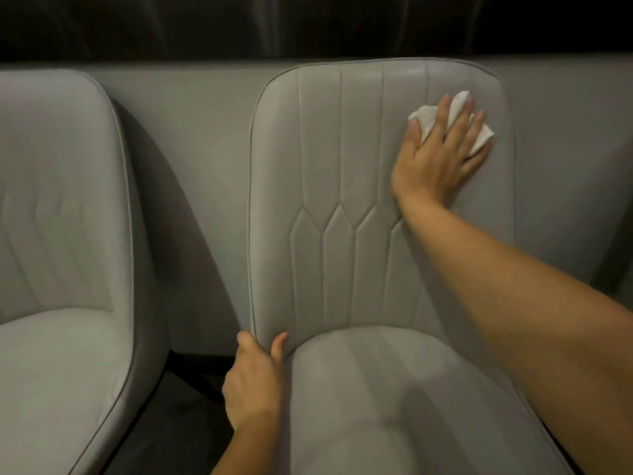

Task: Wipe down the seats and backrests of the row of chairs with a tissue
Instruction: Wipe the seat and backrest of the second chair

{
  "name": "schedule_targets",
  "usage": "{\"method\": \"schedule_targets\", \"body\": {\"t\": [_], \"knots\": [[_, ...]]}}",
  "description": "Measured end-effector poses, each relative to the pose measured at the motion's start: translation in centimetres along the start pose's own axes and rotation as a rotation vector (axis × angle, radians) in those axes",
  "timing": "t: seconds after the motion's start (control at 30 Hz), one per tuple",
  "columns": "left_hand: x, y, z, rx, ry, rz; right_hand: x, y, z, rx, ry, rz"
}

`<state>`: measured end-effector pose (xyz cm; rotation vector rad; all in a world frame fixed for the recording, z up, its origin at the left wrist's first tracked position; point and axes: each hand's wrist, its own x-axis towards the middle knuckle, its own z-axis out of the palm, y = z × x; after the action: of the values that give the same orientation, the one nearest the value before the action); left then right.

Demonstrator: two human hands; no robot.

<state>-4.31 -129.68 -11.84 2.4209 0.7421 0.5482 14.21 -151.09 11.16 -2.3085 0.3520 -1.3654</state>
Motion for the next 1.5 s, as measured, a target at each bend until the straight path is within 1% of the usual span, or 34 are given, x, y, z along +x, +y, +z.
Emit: {"method": "schedule_targets", "body": {"t": [0.03,0.07,0.13,0.23,0.3,0.43,0.5,0.57,0.63,0.7,0.77,0.8,0.9,0.93,0.97,1.07,1.1,1.13,1.2,1.27,1.33,1.43,1.5], "knots": [[0.0,-0.1,0.1,-0.001,0.002,0.009,-1.0,-2.1,0.4,0.018,-0.019,0.046],[-0.1,-0.3,0.2,-0.003,0.004,0.016,-2.2,-4.0,0.8,0.038,-0.045,0.053],[0.0,-0.5,0.3,-0.004,0.004,0.011,-5.4,-7.8,1.9,0.123,-0.110,-0.040],[0.1,-0.3,0.4,-0.007,0.001,-0.003,-11.5,-12.2,2.7,0.265,-0.197,-0.366],[0.3,-0.4,0.5,-0.020,-0.006,-0.008,-14.3,-12.7,3.2,0.276,-0.201,-0.585],[0.3,-0.8,0.5,-0.030,0.024,0.010,-13.7,-8.8,4.1,0.216,-0.125,-0.955],[0.2,-0.8,0.4,-0.034,0.037,0.031,-12.2,-5.7,4.3,0.130,-0.108,-1.121],[0.3,-1.0,0.5,-0.023,0.035,0.047,-10.0,-2.0,4.0,-0.001,-0.101,-1.203],[0.2,-1.2,0.6,-0.025,0.038,0.051,-7.2,2.1,3.3,-0.159,-0.089,-1.243],[0.2,-1.1,0.7,-0.036,0.047,0.051,-4.4,6.2,2.1,-0.285,-0.055,-1.222],[0.1,-1.0,0.7,-0.043,0.054,0.054,-2.3,9.7,0.7,-0.360,-0.026,-1.144],[0.1,-0.9,0.7,-0.042,0.055,0.061,-1.7,11.0,0.1,-0.394,-0.039,-1.093],[0.0,-1.0,0.7,-0.056,0.056,0.073,-1.8,11.6,-0.6,-0.423,-0.106,-0.936],[0.0,-1.1,0.7,-0.056,0.056,0.072,-2.5,10.9,-0.5,-0.397,-0.116,-0.839],[0.1,-1.0,0.7,-0.053,0.053,0.068,-3.5,9.9,-0.1,-0.357,-0.118,-0.702],[0.0,-0.7,0.8,-0.037,0.045,0.049,-8.1,5.2,1.3,-0.160,-0.106,-0.217],[-0.1,-0.7,0.7,-0.029,0.045,0.051,-9.6,3.2,1.8,-0.082,-0.120,-0.090],[-0.1,-0.7,0.7,-0.022,0.045,0.052,-11.2,0.9,2.2,-0.008,-0.145,0.002],[0.0,-0.5,0.6,-0.013,0.042,0.050,-14.3,-3.4,3.0,0.131,-0.202,0.087],[0.0,-0.4,0.5,-0.004,0.041,0.047,-17.4,-6.9,3.5,0.295,-0.251,0.041],[0.1,-0.5,0.5,-0.006,0.032,0.041,-20.3,-8.7,3.5,0.421,-0.332,-0.098],[0.1,-0.8,0.6,-0.018,0.038,0.036,-21.8,-6.7,3.5,0.393,-0.422,-0.352],[0.1,-0.8,0.7,-0.015,0.042,0.032,-21.3,-4.0,3.6,0.292,-0.417,-0.591]]}}
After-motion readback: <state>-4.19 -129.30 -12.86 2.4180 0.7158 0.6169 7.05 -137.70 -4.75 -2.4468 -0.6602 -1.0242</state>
